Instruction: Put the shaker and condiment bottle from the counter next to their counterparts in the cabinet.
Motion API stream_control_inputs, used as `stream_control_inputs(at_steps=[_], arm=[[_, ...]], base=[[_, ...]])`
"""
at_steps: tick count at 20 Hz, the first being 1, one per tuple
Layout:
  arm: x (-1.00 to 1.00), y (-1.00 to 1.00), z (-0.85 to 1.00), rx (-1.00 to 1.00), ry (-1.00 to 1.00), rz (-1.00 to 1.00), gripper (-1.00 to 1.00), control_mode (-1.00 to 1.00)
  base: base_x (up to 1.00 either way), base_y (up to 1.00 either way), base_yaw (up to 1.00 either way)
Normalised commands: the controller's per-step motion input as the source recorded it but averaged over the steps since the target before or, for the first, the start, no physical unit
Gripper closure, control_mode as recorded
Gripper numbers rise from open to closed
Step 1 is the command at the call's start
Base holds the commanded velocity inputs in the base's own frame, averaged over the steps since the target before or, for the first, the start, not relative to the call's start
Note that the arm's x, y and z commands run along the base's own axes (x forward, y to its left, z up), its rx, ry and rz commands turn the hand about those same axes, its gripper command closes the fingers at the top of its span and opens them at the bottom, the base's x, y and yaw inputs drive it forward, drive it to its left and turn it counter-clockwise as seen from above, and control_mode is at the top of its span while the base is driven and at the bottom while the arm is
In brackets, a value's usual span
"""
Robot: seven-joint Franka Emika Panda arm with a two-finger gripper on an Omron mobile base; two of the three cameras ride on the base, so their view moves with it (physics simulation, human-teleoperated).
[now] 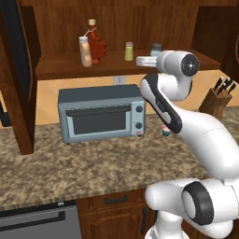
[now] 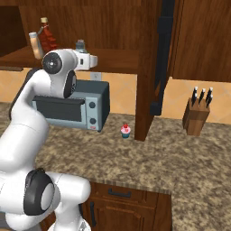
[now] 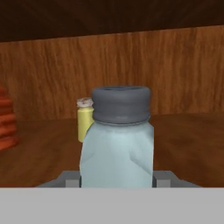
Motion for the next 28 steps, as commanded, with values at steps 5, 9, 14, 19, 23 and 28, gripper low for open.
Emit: stream_control_inputs(at_steps=[5,9,14,19,23,28], arm=[[0.33,0.0,-0.04,0.0,0.0,0.0,1.0,-1.0],[0.23,0.0,-0.1,0.0,0.0,0.0,1.0,-1.0],[0.22,0.0,-0.19,0.0,0.0,0.0,1.0,-1.0],[0.38,0.0,-0.18,0.0,0.0,0.0,1.0,-1.0],[0.44,0.0,-0.13,0.0,0.0,0.0,1.0,-1.0],[0.36,0.0,-0.15,0.0,0.0,0.0,1.0,-1.0]], base=[[0.0,0.0,0.0],[0.0,0.0,0.0],[0.0,0.0,0.0],[0.0,0.0,0.0],[0.0,0.0,0.0],[0.0,0.0,0.0]])
